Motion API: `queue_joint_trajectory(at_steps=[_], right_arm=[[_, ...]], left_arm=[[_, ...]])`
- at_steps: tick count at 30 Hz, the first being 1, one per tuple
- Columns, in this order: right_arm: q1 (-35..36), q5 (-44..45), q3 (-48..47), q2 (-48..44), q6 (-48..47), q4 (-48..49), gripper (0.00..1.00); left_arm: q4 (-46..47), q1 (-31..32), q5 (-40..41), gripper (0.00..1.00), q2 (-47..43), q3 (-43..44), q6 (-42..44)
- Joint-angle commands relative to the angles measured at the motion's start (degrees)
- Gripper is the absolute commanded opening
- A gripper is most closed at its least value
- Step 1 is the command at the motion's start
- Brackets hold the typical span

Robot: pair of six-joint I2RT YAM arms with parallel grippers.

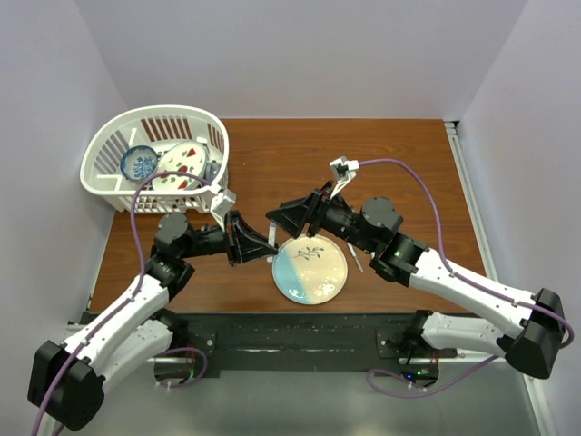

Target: Insert the pens into the pen caps

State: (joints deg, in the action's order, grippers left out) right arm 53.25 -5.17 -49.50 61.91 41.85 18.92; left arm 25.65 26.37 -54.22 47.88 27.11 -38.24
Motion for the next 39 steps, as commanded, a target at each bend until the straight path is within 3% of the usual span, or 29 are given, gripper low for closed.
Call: queue_joint_trajectory(at_steps=[1, 7, 12, 16, 19, 20, 23, 28, 33, 37, 39], right_arm=[[0.01, -0.8, -5.17, 0.58, -3.35, -1.77, 0.66], [0.1, -3.17, -6.05, 1.46, -3.7, -2.57, 0.49], [0.1, -6.69, -5.87, 3.56, -4.75, -3.0, 0.56], [0.1, -7.49, -6.14, 4.27, -5.19, -2.83, 0.53], [0.1, -8.1, -6.05, 4.45, -5.63, -2.39, 0.3], [0.18, -8.36, -5.96, 4.62, -5.63, -2.22, 0.15], [0.53, -10.3, -4.12, 4.89, -5.02, 0.5, 0.0], [2.9, -13.46, 0.88, 5.59, -5.89, 0.95, 0.0], [3.52, -16.18, 7.04, 5.07, -8.01, -2.21, 0.0], [3.52, -16.28, 9.76, 2.43, -8.53, -4.76, 0.0], [3.52, -14.87, 9.86, 0.94, -9.24, -8.0, 0.0]], left_arm=[[1.95, -0.18, -1.77, 0.0, -0.42, 0.75, 0.8], [3.35, -0.18, -2.12, 0.0, -0.5, 0.13, -0.17], [5.2, -0.18, -2.56, 0.0, -0.51, -0.22, -1.4], [6.43, -0.18, -2.91, 0.0, -0.42, -0.39, -2.19], [7.22, -0.18, -3.18, 0.0, -0.15, -0.48, -2.98], [7.57, -0.18, -3.35, 0.0, 0.02, -0.48, -2.98], [8.01, -0.18, -3.18, 0.0, 0.55, -0.13, -3.24], [13.97, -0.35, -0.46, 0.0, 2.57, 0.57, -7.62], [27.86, -0.35, -0.1, 0.0, 7.39, 1.1, -15.02], [28.94, -0.44, 2.35, 0.0, 8.81, 1.1, -13.28], [24.21, -0.44, 3.85, 0.0, 9.42, 2.67, -10.99]])
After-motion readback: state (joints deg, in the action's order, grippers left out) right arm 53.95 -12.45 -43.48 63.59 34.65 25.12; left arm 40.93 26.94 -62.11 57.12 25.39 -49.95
